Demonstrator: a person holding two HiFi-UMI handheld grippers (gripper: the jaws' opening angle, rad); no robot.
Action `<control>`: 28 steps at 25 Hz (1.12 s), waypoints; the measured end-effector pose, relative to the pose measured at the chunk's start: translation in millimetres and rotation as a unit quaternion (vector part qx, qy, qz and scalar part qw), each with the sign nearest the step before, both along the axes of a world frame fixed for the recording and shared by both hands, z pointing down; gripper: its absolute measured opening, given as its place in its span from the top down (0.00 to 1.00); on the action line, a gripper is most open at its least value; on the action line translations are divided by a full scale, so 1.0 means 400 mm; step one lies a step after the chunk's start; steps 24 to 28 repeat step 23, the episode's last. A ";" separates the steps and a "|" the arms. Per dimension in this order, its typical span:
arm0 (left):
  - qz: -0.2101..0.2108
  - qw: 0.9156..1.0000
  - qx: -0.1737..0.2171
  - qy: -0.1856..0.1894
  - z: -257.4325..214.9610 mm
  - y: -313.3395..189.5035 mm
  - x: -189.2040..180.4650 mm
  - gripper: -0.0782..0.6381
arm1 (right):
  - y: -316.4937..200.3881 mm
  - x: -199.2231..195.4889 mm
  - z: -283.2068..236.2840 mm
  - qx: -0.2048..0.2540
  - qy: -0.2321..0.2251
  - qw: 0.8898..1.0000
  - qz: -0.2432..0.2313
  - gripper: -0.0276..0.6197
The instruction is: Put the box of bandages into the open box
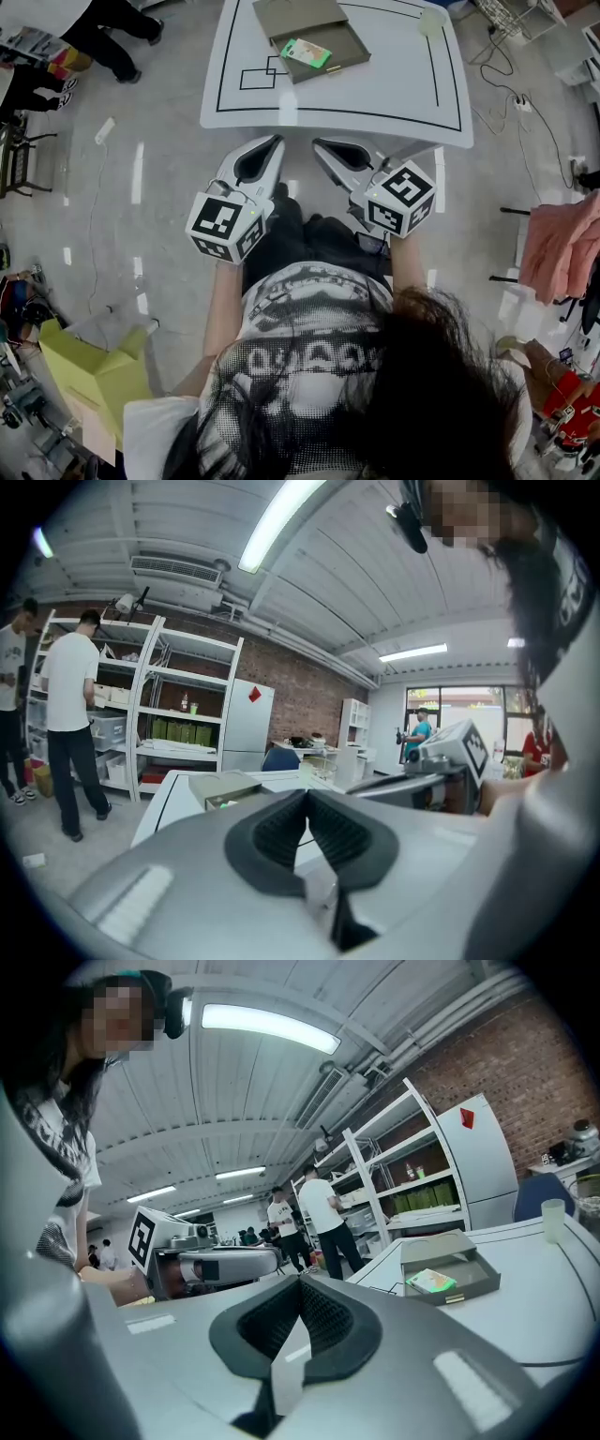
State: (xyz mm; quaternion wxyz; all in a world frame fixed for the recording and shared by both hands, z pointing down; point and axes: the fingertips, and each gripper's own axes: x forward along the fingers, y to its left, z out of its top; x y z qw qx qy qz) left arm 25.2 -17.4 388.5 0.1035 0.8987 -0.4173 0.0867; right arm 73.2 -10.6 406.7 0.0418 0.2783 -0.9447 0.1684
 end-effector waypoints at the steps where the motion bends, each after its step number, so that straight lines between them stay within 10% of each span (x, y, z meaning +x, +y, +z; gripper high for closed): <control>1: -0.001 1.000 0.001 0.000 0.000 0.002 0.001 0.89 | 0.003 0.001 -0.003 0.002 0.000 1.000 -0.001 0.96; 28: -0.004 1.000 0.005 -0.002 -0.001 0.024 0.010 0.89 | 0.022 0.007 -0.011 0.008 -0.002 1.000 -0.003 0.96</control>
